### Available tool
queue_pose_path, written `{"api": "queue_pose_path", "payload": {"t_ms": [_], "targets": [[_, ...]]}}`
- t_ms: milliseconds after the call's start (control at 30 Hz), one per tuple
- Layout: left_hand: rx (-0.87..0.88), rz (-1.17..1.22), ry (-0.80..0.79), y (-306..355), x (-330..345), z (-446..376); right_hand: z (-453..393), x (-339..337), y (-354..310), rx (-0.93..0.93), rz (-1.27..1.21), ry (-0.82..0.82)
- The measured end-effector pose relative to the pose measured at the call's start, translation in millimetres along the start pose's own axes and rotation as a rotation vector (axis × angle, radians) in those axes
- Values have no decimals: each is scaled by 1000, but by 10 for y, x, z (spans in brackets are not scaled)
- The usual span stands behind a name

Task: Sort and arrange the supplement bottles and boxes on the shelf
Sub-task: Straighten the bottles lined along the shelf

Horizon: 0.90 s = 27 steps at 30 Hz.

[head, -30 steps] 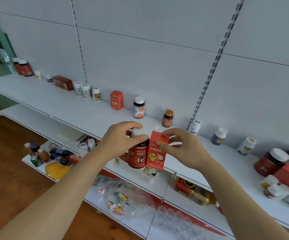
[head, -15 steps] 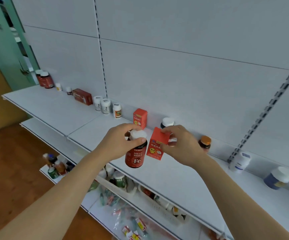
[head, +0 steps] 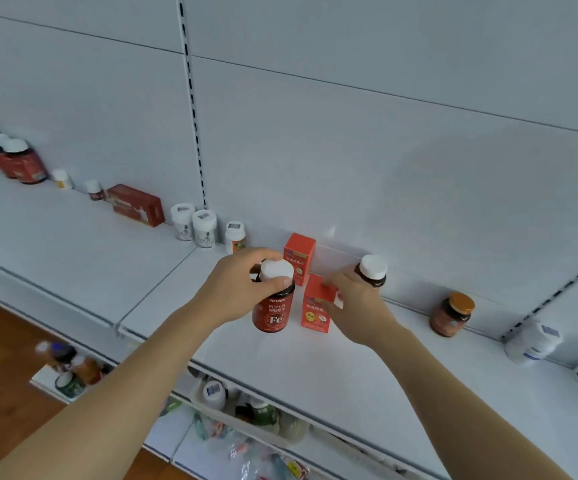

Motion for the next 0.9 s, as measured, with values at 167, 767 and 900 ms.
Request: {"api": "queue_pose_path", "payload": {"t_ms": [167,767,900], "targets": [[84,17,-69,-192,-128,-290,-34,115,-75,19,303,42],[121,54,-148,-363,-153,-724,-658,130,68,35,500,184],[125,54,-149,-356,-126,-763,-720,155,116,-4,529,208]]}}
Point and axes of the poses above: each hand's wrist, its own z-axis away from the middle knuckle, its own x-axis out of the palm, y = z × x, the point moved 3 cm from there along -z, towards the middle knuckle, and after that the axes turned 13 degrees about -z, right-handed, at the moved point
